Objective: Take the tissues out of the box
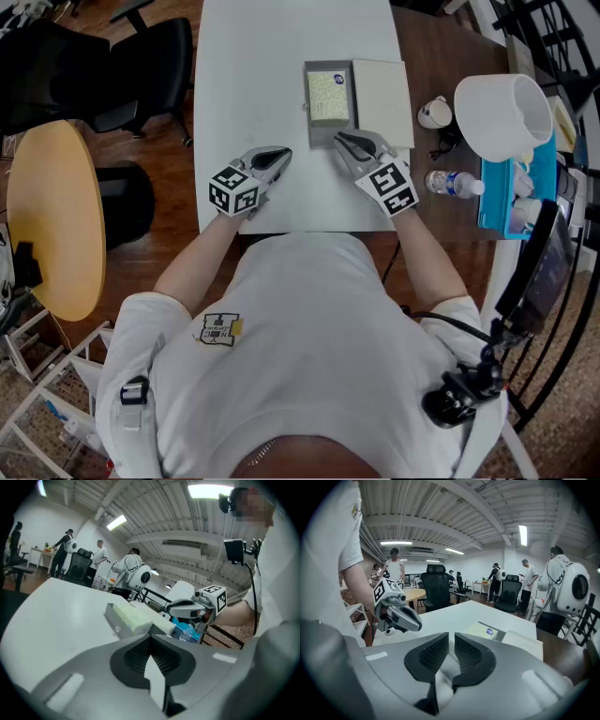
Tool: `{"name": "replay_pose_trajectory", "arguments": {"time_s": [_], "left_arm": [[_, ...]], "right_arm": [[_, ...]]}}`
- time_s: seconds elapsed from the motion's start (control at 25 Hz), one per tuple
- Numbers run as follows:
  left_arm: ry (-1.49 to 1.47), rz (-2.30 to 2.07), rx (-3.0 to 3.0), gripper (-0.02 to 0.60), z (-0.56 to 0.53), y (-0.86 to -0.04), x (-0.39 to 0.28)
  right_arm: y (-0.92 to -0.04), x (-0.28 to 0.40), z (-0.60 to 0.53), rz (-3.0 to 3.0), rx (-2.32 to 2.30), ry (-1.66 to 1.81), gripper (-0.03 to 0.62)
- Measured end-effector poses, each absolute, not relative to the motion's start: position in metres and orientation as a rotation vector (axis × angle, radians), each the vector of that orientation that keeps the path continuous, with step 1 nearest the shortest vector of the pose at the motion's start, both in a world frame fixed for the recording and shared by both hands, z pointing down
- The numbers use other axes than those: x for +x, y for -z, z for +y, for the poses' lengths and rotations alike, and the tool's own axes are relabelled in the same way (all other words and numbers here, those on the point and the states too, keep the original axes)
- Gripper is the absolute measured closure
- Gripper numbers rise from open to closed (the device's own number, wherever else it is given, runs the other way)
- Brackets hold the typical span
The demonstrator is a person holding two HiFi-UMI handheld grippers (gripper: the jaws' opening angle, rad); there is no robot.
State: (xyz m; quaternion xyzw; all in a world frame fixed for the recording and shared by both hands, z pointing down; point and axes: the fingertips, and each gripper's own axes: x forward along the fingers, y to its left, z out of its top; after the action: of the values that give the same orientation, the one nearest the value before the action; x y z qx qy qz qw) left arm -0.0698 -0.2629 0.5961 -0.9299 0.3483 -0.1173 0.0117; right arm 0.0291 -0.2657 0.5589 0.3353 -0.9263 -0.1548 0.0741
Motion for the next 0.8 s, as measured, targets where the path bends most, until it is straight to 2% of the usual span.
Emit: {"name": "replay_pose_trajectory", "arguments": {"time_s": [0.12,0.24,0.32,0.4,0.44,0.52,0.72,0.8], "left_arm": [[0.202,1.123,-2.94,0.581,-0.296,-0.557,-0.059],[0.103,1.153,-2.946,0.581,-0.319,-0.533,-0.05],[0.096,1.18,-2.941,0.581,-0.327,-0.532,-0.048],[0.096,1.199,-2.945,0.581,-0.329,-0.536,-0.047],[0.088,1.207,-2.948,0.581,-0.329,-0.538,-0.049],[0.064,1.221,-2.957,0.581,-0.327,-0.542,-0.055],[0.06,1.202,-2.994,0.581,-0.328,-0.55,-0.065],[0.077,1.173,-3.012,0.581,-0.328,-0.552,-0.068]], "right_arm": [[-0.536,0.048,-0.311,-2.781,1.071,0.33,0.533],[-0.534,0.054,-0.345,-2.778,1.095,0.143,0.428],[-0.539,0.05,-0.358,-2.765,1.149,0.012,0.259],[-0.543,0.04,-0.368,-2.721,1.234,-0.074,0.128],[-0.545,0.032,-0.373,-2.687,1.272,-0.094,0.106],[-0.548,0.017,-0.383,-2.623,1.343,-0.118,0.105],[-0.559,0.005,-0.413,-2.485,1.518,-0.248,0.105],[-0.563,0.005,-0.419,-2.433,1.549,-0.271,0.123]]}}
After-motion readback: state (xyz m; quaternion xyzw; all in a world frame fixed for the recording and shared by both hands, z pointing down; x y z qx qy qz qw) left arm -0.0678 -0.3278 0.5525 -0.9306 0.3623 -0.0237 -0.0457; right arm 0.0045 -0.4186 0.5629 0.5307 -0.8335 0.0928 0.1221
